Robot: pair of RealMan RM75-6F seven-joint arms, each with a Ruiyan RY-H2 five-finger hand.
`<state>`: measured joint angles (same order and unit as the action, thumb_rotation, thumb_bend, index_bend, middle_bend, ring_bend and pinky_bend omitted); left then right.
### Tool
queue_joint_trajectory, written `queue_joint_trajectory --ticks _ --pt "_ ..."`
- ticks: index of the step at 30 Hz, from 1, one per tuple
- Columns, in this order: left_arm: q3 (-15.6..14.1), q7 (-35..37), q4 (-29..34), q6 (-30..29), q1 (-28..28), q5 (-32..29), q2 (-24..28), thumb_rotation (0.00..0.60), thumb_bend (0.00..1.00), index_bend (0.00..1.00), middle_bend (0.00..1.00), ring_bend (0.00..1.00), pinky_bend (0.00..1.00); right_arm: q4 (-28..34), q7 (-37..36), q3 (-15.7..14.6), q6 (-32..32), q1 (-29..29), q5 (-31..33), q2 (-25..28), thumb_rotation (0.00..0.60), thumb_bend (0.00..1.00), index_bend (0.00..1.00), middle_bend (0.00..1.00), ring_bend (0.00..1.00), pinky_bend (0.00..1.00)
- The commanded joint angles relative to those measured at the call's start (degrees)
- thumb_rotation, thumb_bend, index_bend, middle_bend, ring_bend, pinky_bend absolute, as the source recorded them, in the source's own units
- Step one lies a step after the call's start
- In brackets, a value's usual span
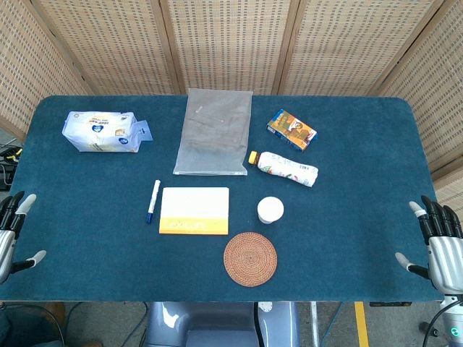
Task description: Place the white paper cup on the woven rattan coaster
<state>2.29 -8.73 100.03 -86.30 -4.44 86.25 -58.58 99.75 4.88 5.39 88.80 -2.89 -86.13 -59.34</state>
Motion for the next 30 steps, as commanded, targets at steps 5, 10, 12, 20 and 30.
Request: queue_joint_trajectory --ticks 5,10,12,20,30 --pt "-0.10 -0.18 0.17 0.09 0.00 0.04 0.02 0.600 0.00 0.00 0.00 0.00 0.00 -0.02 -0.47 0.00 0.05 0.05 -0.06 0.00 0.600 0.00 0.08 0.00 0.00 0.00" --pt "0.07 0.15 0.39 0.75 -0.25 -0.64 0.18 0.600 0.00 0.00 0.00 0.00 0.00 -0.82 -2.58 0.33 -3.34 -2.21 -0.47 -0.10 0.600 0.00 0.09 0.00 0.00 0.00" --pt "0.35 0.14 0.47 1.14 -0.52 -1.12 0.15 0.600 0.00 0.00 0.00 0.00 0.00 -1.86 -2.99 0.79 -5.94 -4.22 -0.92 -0.01 0.600 0.00 0.09 0.00 0.00 0.00" --pt "1.04 -1.86 1.40 2.73 -1.59 -2.73 -0.09 0.600 0.00 0.00 0.00 0.00 0.00 -6.04 -12.48 2.52 -23.11 -17.46 -3.98 -1.12 0.600 0.00 0.10 0.04 0.00 0.02" --pt "2.00 -4.17 1.15 6.72 -3.54 -7.29 -1.05 0.600 0.00 0.00 0.00 0.00 0.00 -12.08 -12.70 4.32 -41.08 -30.90 0.93 -9.38 0.600 0.00 0.13 0.08 0.00 0.06"
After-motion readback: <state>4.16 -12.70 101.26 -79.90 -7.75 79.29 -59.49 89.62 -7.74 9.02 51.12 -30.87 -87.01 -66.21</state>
